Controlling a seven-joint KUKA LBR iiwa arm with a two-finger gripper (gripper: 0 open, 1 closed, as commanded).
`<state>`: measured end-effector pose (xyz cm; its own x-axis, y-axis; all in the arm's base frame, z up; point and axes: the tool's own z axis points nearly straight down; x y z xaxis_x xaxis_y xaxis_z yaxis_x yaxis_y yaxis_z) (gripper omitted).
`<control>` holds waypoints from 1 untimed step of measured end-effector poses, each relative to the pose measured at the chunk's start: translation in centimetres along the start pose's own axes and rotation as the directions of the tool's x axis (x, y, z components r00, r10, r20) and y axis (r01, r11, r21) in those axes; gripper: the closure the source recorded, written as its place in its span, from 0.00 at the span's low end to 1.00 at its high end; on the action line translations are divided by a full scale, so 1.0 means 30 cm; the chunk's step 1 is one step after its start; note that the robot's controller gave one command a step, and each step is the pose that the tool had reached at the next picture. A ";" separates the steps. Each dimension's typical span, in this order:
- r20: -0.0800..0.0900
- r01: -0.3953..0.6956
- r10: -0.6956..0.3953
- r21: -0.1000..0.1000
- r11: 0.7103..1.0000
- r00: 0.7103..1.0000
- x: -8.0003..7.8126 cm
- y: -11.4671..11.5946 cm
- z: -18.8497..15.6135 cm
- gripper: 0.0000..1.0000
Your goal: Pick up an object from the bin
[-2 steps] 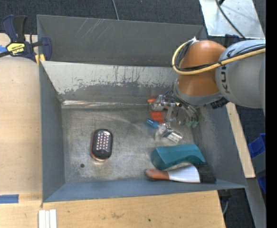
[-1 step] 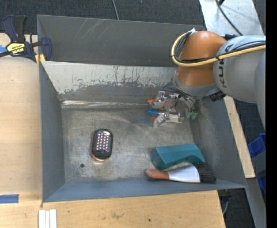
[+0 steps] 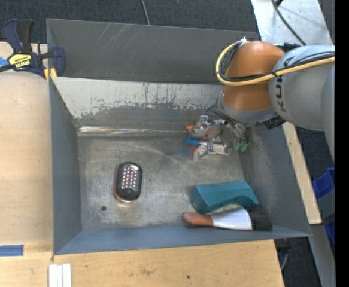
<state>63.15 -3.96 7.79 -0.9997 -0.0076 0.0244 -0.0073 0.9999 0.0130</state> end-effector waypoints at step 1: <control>0.016 -0.004 0.004 0.010 1.000 1.000 0.021 -0.010 -0.097 1.00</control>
Offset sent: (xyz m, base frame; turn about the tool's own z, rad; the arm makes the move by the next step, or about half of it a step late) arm -0.0067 -0.0018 0.0445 0.0131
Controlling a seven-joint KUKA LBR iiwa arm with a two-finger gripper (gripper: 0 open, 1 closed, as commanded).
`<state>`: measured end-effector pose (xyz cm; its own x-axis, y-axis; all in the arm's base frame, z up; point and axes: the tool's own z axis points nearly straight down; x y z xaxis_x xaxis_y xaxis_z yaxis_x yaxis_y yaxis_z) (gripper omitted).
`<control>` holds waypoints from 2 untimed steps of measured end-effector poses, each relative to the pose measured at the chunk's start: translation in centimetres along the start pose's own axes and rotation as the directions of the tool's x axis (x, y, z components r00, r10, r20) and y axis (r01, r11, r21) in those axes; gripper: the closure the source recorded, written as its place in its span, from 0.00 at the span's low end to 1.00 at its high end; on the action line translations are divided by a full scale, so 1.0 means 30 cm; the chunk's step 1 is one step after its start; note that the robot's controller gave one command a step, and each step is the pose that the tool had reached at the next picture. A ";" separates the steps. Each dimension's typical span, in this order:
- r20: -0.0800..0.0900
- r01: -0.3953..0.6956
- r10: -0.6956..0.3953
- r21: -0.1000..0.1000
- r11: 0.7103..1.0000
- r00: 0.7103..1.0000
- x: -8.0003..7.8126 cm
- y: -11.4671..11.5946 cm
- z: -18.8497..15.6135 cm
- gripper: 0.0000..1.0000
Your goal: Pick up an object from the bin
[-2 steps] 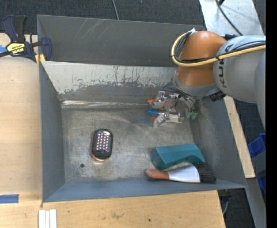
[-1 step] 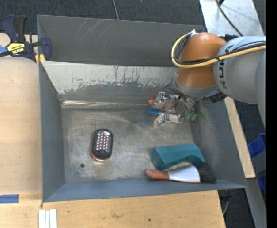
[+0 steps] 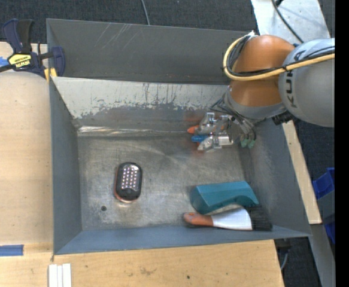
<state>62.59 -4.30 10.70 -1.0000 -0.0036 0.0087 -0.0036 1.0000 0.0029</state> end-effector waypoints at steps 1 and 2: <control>0.018 -0.004 0.004 0.003 1.000 1.000 -0.009 -0.003 -0.102 1.00; 0.009 0.019 -0.019 0.003 1.000 1.000 0.008 -0.014 -0.194 1.00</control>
Offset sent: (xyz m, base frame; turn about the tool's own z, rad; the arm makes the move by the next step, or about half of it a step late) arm -0.0034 -0.0070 0.0777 -0.0338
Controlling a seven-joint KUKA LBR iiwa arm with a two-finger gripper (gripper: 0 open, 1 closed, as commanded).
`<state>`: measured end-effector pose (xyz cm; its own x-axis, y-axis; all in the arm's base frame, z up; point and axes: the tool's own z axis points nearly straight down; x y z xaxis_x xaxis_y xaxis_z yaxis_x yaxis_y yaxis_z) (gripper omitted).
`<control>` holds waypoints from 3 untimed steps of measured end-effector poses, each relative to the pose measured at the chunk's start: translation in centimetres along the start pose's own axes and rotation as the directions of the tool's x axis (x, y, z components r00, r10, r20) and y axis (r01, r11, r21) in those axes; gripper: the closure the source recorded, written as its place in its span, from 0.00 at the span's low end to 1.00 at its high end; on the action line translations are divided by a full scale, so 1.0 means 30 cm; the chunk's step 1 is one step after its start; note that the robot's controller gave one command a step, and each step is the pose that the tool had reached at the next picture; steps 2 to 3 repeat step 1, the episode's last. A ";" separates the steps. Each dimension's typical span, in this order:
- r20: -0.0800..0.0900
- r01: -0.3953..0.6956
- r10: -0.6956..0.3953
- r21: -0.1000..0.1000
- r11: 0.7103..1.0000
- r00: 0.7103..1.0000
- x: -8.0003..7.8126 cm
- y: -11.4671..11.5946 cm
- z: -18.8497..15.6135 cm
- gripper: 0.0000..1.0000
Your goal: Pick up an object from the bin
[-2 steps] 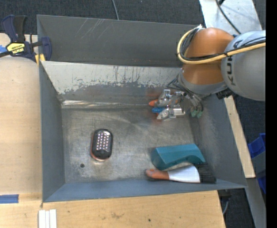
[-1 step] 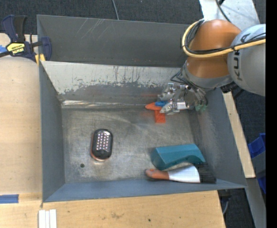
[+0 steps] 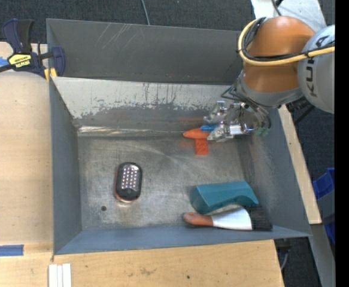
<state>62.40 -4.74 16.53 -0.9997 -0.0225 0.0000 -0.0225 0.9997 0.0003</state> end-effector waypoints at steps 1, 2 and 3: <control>0.000 0.010 -0.010 0.001 1.000 1.000 0.014 0.016 -0.190 1.00; 0.000 0.010 -0.010 0.001 1.000 1.000 0.014 0.016 -0.190 1.00; 0.000 0.010 -0.010 0.001 1.000 1.000 0.014 0.016 -0.190 1.00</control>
Offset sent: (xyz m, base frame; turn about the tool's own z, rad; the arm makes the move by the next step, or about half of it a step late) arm -0.0013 -0.0305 -0.0953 0.0218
